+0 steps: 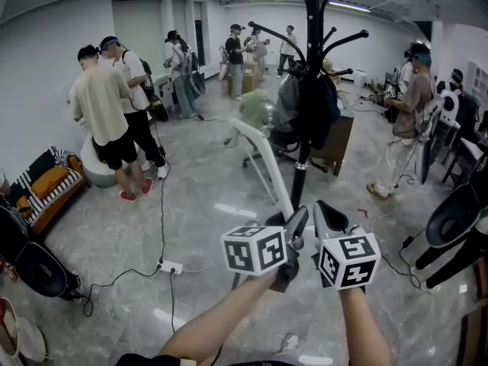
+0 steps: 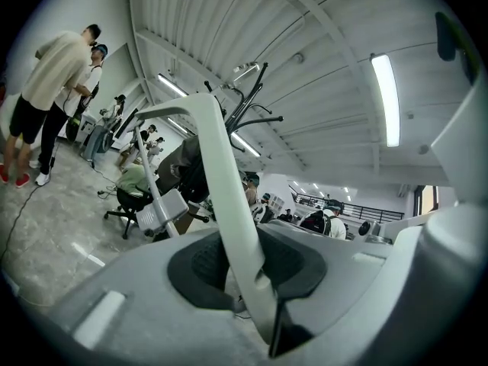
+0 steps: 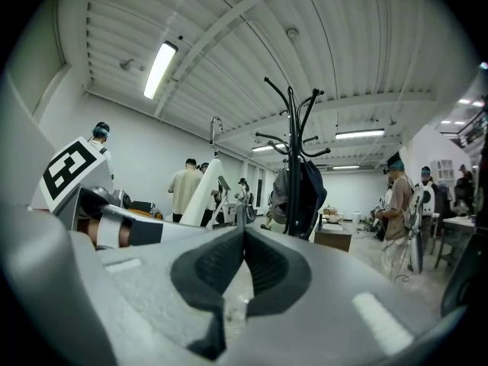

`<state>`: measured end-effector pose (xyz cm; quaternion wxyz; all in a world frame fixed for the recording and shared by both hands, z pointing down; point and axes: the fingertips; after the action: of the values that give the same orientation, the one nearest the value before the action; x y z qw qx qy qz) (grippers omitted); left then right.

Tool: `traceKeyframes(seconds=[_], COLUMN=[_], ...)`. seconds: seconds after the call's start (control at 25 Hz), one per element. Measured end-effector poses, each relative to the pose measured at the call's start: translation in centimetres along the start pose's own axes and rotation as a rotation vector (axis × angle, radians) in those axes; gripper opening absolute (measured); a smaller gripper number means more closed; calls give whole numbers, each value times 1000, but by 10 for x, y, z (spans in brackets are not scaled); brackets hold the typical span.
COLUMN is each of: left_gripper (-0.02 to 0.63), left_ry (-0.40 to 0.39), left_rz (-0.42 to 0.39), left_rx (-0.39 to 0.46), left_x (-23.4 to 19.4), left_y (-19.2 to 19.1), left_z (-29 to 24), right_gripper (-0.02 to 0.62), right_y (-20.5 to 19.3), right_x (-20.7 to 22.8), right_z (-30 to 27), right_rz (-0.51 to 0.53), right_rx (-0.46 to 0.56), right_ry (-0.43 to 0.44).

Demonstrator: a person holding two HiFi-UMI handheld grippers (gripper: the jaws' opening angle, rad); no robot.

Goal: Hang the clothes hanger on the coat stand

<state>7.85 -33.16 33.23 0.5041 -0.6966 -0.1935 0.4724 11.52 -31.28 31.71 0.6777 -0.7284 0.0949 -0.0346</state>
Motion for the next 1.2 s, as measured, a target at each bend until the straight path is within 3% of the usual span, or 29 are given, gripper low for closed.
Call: traceKeyframes(seconds=[0.64,1.2], left_gripper=[94,94], left_ry=[66,111], left_rz=[-44,-69], left_rx=[21,40], left_x=[-14,18], left_y=[12,27], left_z=[-125,-194], right_gripper=[2,2], right_y=[-2,29], right_x=[108,180], right_z=[-68,-71], right_rz=[-12,21], right_rx=[47,72], right_ry=[82,135])
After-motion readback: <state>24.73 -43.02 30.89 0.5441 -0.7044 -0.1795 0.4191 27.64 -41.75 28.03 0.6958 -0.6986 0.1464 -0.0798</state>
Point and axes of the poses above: the fingertips, and each gripper's own axes: z backward along the fingers, x to its right, y out of its top, and after that the axes turned 7 degrees about y, right-handed
